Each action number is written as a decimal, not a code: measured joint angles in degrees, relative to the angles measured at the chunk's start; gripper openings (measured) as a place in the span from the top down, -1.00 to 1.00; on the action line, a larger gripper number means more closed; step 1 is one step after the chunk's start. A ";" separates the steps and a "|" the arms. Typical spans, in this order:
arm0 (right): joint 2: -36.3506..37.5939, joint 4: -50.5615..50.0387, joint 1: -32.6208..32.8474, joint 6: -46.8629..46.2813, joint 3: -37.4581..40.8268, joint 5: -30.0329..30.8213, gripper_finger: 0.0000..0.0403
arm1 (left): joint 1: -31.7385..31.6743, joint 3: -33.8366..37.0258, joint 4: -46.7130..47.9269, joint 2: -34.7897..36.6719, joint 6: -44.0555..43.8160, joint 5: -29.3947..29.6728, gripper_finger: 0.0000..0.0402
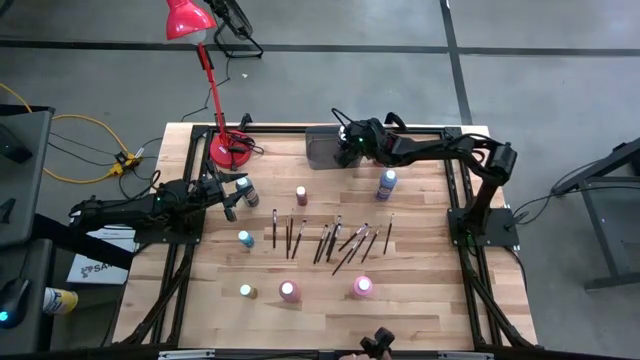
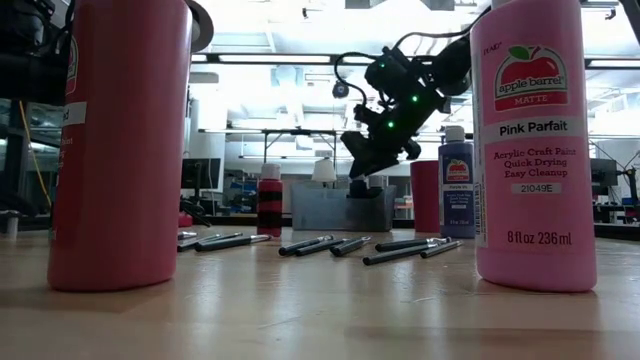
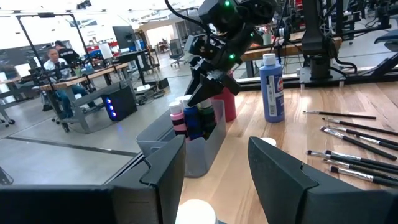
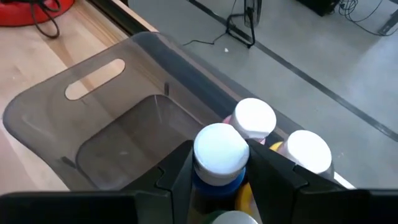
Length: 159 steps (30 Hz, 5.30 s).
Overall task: Pick & Place Paint Supplies
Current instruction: Put the small dark blue paint bottle into the black bin, then put the small red paint bottle into the black bin
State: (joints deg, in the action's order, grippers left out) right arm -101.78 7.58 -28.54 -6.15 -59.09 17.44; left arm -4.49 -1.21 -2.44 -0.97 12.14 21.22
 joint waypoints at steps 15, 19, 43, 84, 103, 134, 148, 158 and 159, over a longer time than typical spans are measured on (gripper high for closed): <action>0.04 -1.15 -0.13 0.20 0.00 -1.34 0.15 | 0.00 0.00 0.00 0.00 0.02 0.01 0.15; 1.07 -1.70 -0.13 0.20 0.00 -1.23 0.08 | 0.02 0.00 0.00 0.00 0.00 -0.01 0.15; 7.43 0.90 13.99 10.83 0.00 -27.04 0.02 | 0.02 0.02 0.00 0.00 0.02 -0.01 0.15; -11.26 18.78 17.49 7.06 -3.97 -22.96 -0.38 | 0.00 0.02 0.00 0.00 0.02 -0.01 0.15; -13.97 21.15 17.27 7.36 -4.20 -23.95 -0.08 | 0.02 0.00 0.02 0.00 0.00 -0.01 0.15; 4.04 1.89 11.10 -8.69 -4.17 3.53 0.39 | 0.01 0.02 0.03 -0.01 0.02 -0.01 0.15; 3.74 -1.02 7.35 -12.30 -0.33 5.35 0.38 | 0.00 0.01 0.17 -0.02 0.00 -0.01 0.15; 3.29 0.91 4.99 -13.79 2.41 6.53 0.37 | 0.00 0.00 0.24 -0.02 0.00 -0.01 0.15; 3.16 0.88 4.70 -13.79 2.50 6.45 0.36 | 0.00 0.02 0.24 -0.02 0.02 -0.01 0.15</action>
State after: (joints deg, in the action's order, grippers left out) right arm -98.62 8.46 -23.83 -19.94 -56.59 23.89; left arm -4.49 -1.19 -2.19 -0.99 12.16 21.21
